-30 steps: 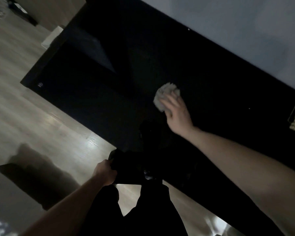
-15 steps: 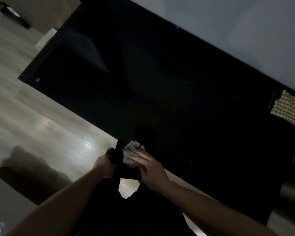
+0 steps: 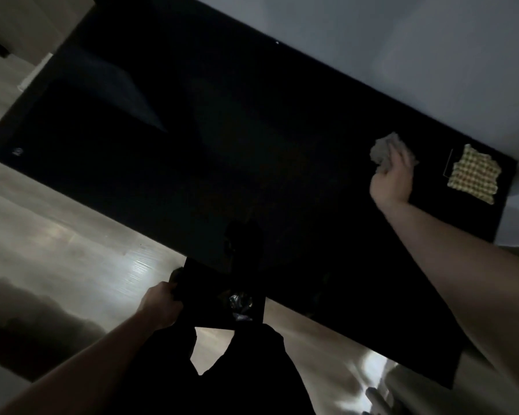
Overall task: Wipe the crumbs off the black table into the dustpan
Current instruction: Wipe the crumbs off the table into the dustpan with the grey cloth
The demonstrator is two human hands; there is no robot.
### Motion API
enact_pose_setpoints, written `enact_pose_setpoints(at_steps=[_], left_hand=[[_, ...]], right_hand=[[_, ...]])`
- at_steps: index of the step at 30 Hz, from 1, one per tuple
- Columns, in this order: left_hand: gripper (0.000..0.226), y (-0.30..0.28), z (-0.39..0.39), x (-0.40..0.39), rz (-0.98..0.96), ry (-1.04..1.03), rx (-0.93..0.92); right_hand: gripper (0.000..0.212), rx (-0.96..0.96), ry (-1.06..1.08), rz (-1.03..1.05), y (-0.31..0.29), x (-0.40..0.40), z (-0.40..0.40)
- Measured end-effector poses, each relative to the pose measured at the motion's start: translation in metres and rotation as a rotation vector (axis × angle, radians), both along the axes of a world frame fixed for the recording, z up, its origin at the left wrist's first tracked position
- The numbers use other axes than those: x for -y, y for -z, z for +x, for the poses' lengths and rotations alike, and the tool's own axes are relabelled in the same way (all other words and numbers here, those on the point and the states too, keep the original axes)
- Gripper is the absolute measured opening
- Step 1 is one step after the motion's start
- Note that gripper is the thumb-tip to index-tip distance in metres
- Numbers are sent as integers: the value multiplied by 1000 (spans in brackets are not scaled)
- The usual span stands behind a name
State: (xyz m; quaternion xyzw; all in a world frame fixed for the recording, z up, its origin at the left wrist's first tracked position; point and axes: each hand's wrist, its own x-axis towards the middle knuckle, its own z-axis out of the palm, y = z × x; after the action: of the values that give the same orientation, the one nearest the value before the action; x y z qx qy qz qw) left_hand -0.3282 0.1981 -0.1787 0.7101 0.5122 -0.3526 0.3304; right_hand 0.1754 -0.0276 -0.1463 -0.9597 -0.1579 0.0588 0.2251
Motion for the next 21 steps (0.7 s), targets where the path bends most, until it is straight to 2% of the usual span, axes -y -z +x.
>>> enact_pose_setpoints(at_steps=[2,4,7,12,16,21], left_hand=[[47,7,0,-2,-5,2,0],[50,12,1,-5,2,8,-3],[52,13,5,-5,8,21,3],[45,0,16,1,7,17,30],[44,-11,22,4,0,5,25],[46,-12,17,3,-2,-19,12]], right_hand=[[60,-97,-9,-127,6,9,22],[63,-204,-27,-160,10,12,24],[64,-184,-52,-135,13,9,-9],[60,-76,-288,4,6,6,-144],[63,-259,-454,224,2,-5,-265],[58,-492,-631,340,-15,-35,-360]])
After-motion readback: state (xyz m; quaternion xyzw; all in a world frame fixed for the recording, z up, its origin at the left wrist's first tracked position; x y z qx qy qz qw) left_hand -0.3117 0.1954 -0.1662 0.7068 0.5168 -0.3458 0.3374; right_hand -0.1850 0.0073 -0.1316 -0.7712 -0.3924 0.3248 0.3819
